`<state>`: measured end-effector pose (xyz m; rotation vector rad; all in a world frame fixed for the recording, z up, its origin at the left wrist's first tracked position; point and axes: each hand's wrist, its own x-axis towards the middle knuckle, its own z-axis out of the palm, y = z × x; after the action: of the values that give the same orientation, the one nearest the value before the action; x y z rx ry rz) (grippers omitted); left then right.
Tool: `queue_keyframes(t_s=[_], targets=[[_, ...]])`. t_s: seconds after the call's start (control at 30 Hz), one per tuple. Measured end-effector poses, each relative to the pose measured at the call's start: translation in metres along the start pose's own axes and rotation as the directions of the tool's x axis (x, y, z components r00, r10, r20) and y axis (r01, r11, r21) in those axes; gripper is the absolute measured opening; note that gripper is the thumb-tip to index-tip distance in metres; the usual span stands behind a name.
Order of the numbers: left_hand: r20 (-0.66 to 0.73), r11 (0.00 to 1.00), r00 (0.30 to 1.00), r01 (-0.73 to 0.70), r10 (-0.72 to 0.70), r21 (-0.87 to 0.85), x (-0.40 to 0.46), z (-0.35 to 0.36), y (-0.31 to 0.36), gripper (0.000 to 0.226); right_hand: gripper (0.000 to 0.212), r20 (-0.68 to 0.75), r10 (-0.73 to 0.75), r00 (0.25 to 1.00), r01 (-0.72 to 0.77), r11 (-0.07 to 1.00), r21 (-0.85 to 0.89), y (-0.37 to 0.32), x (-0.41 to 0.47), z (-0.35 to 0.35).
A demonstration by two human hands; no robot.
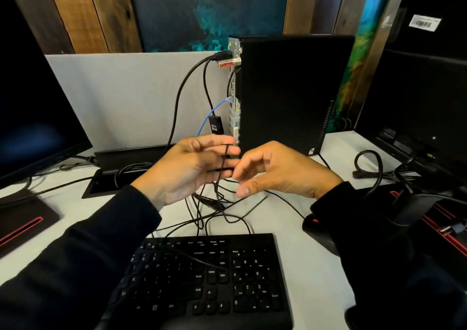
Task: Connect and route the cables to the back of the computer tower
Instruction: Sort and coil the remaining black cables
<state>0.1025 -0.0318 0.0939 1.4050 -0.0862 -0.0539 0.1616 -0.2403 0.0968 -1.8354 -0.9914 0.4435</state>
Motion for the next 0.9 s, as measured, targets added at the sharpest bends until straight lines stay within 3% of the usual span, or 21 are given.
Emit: queue_keyframes(t_s=[0.07, 0.13, 0.17, 0.23, 0.3, 0.4, 0.5, 0.6, 0.77, 0.83, 0.9], targets=[[0.007, 0.998, 1.000, -0.016, 0.015, 0.056, -0.016, -0.007, 0.001, 0.048, 0.034, -0.152, -0.049, 0.987, 0.050, 0.999, 0.008, 0.011, 0.007, 0.005], [0.012, 0.999, 1.000, -0.023, 0.023, 0.041, -0.028, -0.008, -0.001, 0.049, 0.029, -0.284, -0.087, 0.955, 0.062, 0.993, -0.097, 0.021, 0.015, 0.016], [0.030, 0.998, 0.999, -0.046, 0.044, 0.053, -0.033, -0.008, -0.003, 0.045, 0.033, -0.283, -0.121, 0.951, 0.072, 0.981, -0.178, 0.024, 0.018, 0.023], [0.088, 0.970, 0.988, -0.142, 0.127, 0.196, -0.044, -0.009, -0.009, 0.030, 0.038, -0.150, -0.185, 0.971, 0.128, 0.936, -0.327, 0.027, 0.021, 0.041], [0.133, 0.921, 0.973, -0.222, 0.188, 0.320, -0.054, -0.013, -0.018, 0.023, 0.016, -0.069, -0.194, 0.979, 0.150, 0.902, -0.405, 0.028, 0.023, 0.054], [0.045, 0.912, 0.977, -0.210, 0.208, 0.351, -0.069, -0.033, -0.033, 0.035, 0.013, -0.200, -0.216, 0.956, 0.111, 0.893, -0.436, 0.031, 0.025, 0.054], [-0.067, 0.880, 0.969, -0.188, 0.239, 0.436, -0.083, -0.060, -0.044, 0.027, 0.011, -0.368, -0.304, 0.879, 0.093, 0.865, -0.493, 0.031, 0.024, 0.042], [-0.047, 0.823, 0.962, -0.204, 0.269, 0.530, -0.093, -0.072, -0.042, 0.018, 0.010, -0.506, -0.281, 0.816, 0.021, 0.888, -0.460, 0.032, 0.026, 0.035], [0.000, 0.718, 0.960, -0.210, 0.281, 0.663, -0.094, -0.076, -0.023, 0.025, 0.015, -0.686, -0.225, 0.692, -0.009, 0.947, -0.321, 0.035, 0.025, 0.024], [-0.006, 0.739, 0.960, -0.211, 0.280, 0.640, -0.093, -0.081, -0.022, 0.025, 0.009, -0.685, -0.221, 0.694, -0.012, 0.948, -0.318, 0.035, 0.024, 0.023], [-0.019, 0.779, 0.961, -0.212, 0.276, 0.590, -0.093, -0.082, -0.023, 0.020, 0.018, -0.645, -0.207, 0.736, -0.041, 0.937, -0.348, 0.035, 0.024, 0.029]])
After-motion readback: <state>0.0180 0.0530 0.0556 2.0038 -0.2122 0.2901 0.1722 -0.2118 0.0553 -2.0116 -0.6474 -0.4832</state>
